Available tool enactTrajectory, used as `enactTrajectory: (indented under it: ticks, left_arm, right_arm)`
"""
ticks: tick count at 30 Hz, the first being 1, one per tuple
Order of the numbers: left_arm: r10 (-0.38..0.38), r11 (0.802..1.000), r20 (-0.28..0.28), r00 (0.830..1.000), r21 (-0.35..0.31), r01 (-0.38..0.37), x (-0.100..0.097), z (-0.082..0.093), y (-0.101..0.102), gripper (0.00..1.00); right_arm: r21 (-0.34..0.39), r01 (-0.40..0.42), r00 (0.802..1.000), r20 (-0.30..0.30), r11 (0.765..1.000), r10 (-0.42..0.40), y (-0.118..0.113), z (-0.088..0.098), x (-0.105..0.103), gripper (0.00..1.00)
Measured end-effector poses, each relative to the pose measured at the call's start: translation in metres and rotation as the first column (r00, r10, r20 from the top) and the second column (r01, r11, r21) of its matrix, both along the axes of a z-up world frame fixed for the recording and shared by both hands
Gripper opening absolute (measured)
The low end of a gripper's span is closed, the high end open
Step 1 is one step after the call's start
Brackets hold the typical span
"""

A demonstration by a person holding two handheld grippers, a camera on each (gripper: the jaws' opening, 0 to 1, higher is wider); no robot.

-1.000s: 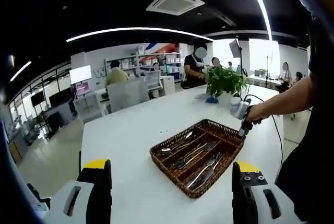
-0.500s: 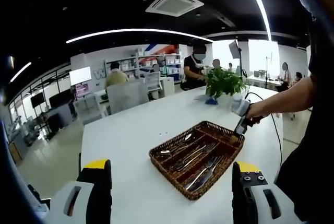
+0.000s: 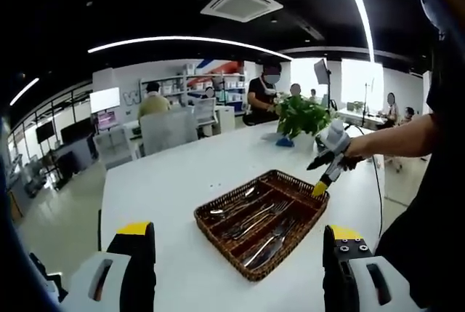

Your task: Arrange the knives, forks, and spoons in their matching storage slots by inserting each utensil handle-first until every utensil is classified and aligned in the correct compartment

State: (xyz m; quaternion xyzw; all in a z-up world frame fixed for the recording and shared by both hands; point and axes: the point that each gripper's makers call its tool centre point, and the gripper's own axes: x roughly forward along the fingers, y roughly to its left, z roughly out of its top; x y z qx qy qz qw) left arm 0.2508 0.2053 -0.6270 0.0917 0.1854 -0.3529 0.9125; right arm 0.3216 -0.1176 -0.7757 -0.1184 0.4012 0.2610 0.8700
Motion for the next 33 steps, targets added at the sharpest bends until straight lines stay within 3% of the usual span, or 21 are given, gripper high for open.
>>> enactTrajectory:
  ticks: [4, 8, 11, 17, 20, 28, 33]
  left_arm:
    - [-0.003, 1.000, 0.005, 1.000, -0.011, 0.003, 0.000, 0.003, -0.005, 1.00]
    - [-0.004, 1.000, 0.008, 1.000, -0.027, 0.004, 0.000, 0.002, -0.010, 1.00]
    - [-0.027, 0.999, 0.028, 0.999, 0.020, 0.026, -0.003, -0.001, -0.017, 1.00]
    - [-0.035, 0.999, 0.018, 0.999, -0.016, 0.036, -0.010, -0.002, -0.033, 1.00]
    - [-0.045, 0.999, 0.007, 0.999, -0.021, 0.045, -0.015, -0.009, -0.038, 1.00]
    - [-0.042, 0.998, -0.047, 0.998, -0.049, 0.040, -0.026, -0.025, -0.050, 1.00]
    - [-0.031, 0.999, -0.051, 0.998, -0.021, 0.030, -0.027, -0.035, -0.051, 1.00]
  right_arm:
    - [0.077, -0.016, 0.995, 0.103, 0.997, 0.008, 0.002, 0.027, 0.004, 0.99]
    - [0.116, -0.042, 0.986, 0.167, 0.992, 0.022, -0.001, 0.045, -0.001, 0.99]
    - [0.124, -0.036, 0.982, 0.189, 0.992, 0.012, -0.007, 0.055, -0.005, 0.99]
    - [0.130, -0.024, 0.973, 0.229, 0.991, -0.007, -0.021, 0.075, -0.021, 0.99]
    - [0.108, -0.053, 0.964, 0.264, 0.993, 0.023, -0.021, 0.086, -0.033, 0.99]
    - [0.135, -0.041, 0.966, 0.257, 0.990, 0.005, -0.027, 0.099, -0.063, 0.99]
    - [0.104, -0.027, 0.958, 0.286, 0.994, -0.004, -0.039, 0.101, -0.077, 0.99]
